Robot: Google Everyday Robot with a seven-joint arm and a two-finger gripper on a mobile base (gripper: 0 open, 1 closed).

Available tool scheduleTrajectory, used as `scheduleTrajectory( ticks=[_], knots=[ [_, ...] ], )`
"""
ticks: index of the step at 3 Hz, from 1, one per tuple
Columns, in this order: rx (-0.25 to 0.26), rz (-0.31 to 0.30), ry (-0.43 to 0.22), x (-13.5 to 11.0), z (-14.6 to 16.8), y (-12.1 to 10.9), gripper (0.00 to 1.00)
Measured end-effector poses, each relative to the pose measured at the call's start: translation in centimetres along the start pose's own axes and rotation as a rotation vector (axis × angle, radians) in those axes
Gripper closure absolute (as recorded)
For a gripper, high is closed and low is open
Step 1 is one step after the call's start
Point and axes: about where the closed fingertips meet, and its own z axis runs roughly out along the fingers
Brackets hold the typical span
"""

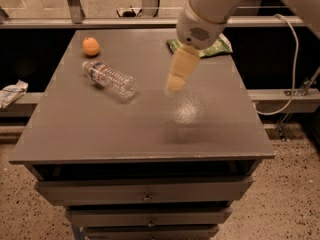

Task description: Place water bottle upright

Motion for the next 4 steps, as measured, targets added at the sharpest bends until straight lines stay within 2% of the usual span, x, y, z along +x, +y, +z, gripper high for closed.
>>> scheduleTrajectory(
  ticks=[1,2,3,4],
  knots=[
    [-0.032,0.097,0.037,-6.3,6.0,-1.0,0.0],
    [-0.035,0.16,0.076,-9.6,9.5,-1.7,0.0],
    [-0.017,0.235,0.097,-13.6,12.4,-3.7,0.0],
    [-0.006,0.267,0.106,-15.3,14.0,-4.9,0.0]
  ],
)
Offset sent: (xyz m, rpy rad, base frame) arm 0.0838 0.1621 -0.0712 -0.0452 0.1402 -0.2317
